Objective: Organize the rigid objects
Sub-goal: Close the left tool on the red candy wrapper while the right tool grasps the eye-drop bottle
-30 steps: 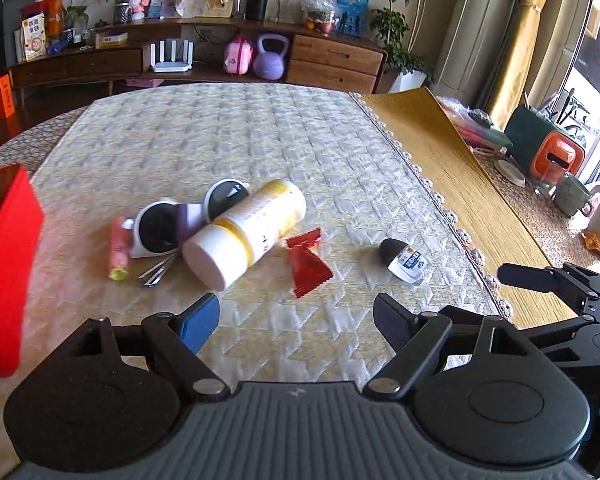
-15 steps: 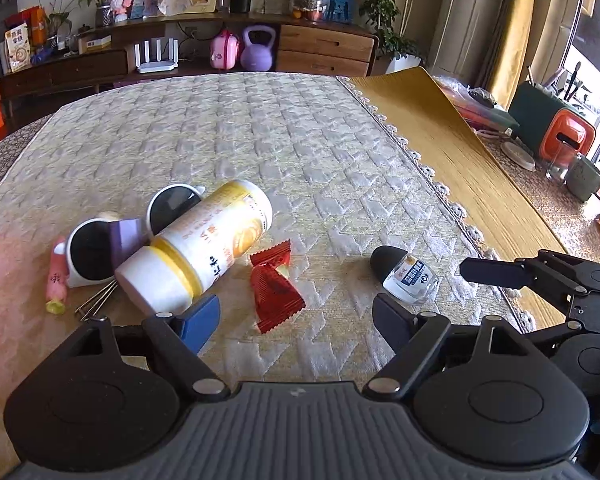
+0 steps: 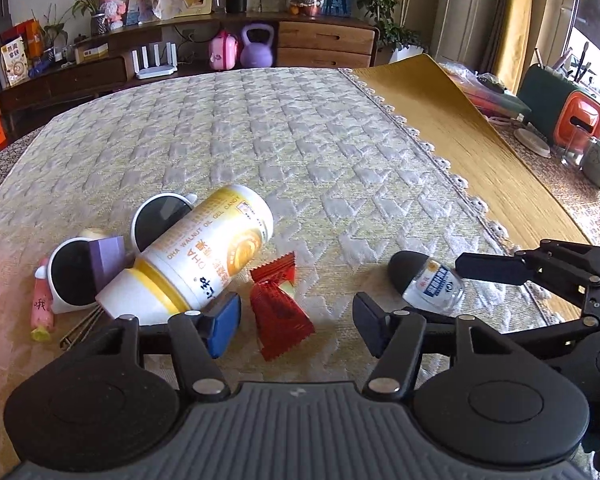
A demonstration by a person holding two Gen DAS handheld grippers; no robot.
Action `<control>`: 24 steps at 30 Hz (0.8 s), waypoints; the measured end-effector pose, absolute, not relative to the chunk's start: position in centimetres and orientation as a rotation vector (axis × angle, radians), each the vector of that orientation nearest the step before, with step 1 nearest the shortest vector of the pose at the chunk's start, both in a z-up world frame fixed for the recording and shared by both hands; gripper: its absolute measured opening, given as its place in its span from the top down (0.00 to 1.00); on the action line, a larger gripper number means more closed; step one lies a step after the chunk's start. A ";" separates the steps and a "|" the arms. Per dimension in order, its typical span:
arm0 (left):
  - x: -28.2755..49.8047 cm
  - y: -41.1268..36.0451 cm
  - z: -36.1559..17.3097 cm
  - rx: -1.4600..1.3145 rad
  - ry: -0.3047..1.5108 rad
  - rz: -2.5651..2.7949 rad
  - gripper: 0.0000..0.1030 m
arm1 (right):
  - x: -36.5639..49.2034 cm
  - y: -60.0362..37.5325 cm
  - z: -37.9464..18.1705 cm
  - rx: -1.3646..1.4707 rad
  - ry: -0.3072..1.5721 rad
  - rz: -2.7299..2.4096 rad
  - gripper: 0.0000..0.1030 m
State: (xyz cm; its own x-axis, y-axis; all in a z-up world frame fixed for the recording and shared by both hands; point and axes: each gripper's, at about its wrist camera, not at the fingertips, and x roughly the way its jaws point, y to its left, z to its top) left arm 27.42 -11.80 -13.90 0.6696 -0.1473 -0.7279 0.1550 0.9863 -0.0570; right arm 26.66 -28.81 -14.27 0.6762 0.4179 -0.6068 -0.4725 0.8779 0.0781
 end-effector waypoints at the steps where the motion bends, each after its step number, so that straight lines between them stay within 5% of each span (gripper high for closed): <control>1: 27.5 -11.8 -13.9 0.015 0.819 -0.165 0.42 | 26.7 -28.7 -14.3 -0.094 0.656 0.500 0.43; 13: 27.6 -12.9 -13.9 0.087 0.793 -0.175 0.77 | 26.4 -27.8 -14.3 -0.145 0.642 0.469 0.62; 24: 26.2 -12.1 -12.5 0.077 0.788 -0.181 0.79 | 24.4 -27.5 -13.0 -0.089 0.668 0.447 0.62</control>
State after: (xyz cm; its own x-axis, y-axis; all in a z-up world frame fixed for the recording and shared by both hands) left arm 26.17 -12.07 -12.51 0.6906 -0.1327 -0.7109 0.1899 0.9818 0.0012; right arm 24.37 -27.54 -12.99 0.6938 0.3720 -0.6166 -0.4282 0.9016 0.0621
